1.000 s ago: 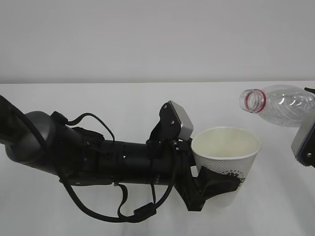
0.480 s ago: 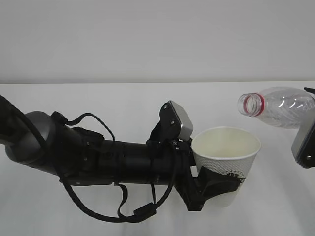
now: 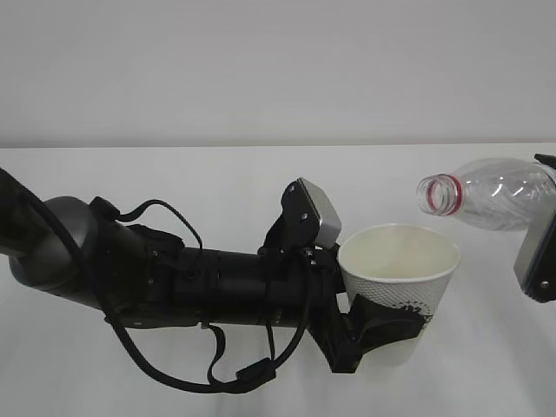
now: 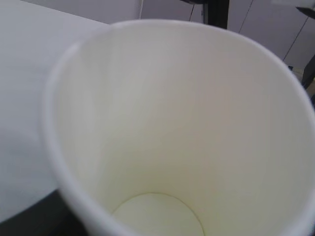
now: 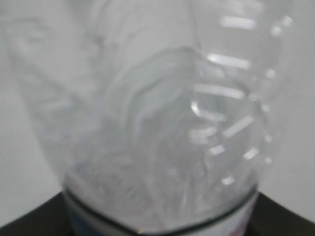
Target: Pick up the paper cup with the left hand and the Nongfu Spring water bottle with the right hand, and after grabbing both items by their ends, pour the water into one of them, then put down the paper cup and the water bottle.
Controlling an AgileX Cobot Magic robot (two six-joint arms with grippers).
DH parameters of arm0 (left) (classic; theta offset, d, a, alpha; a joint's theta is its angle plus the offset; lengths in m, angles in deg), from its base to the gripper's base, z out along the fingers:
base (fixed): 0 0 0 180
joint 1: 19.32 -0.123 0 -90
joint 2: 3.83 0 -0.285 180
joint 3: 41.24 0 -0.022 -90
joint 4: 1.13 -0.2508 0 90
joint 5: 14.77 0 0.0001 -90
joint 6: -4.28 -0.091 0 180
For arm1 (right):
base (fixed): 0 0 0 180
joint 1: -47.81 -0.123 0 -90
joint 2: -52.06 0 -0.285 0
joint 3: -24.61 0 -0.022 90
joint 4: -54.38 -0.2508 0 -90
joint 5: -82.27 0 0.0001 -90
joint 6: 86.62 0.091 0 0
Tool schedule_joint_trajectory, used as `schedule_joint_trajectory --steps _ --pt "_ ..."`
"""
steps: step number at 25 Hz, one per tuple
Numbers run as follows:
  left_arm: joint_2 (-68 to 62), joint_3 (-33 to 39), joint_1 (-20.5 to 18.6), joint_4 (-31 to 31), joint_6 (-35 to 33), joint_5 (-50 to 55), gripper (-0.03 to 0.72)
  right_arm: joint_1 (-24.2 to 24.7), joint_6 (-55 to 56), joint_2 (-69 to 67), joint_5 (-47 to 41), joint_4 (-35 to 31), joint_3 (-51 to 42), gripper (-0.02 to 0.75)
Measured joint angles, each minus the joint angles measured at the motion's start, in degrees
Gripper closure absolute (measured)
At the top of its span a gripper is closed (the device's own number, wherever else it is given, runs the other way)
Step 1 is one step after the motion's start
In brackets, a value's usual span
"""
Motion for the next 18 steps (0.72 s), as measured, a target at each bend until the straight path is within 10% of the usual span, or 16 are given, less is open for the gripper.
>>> schedule_joint_trajectory --steps 18 --pt "0.0 0.0 0.0 0.0 0.0 0.0 0.197 0.0 -3.98 0.0 0.44 -0.23 0.0 0.334"
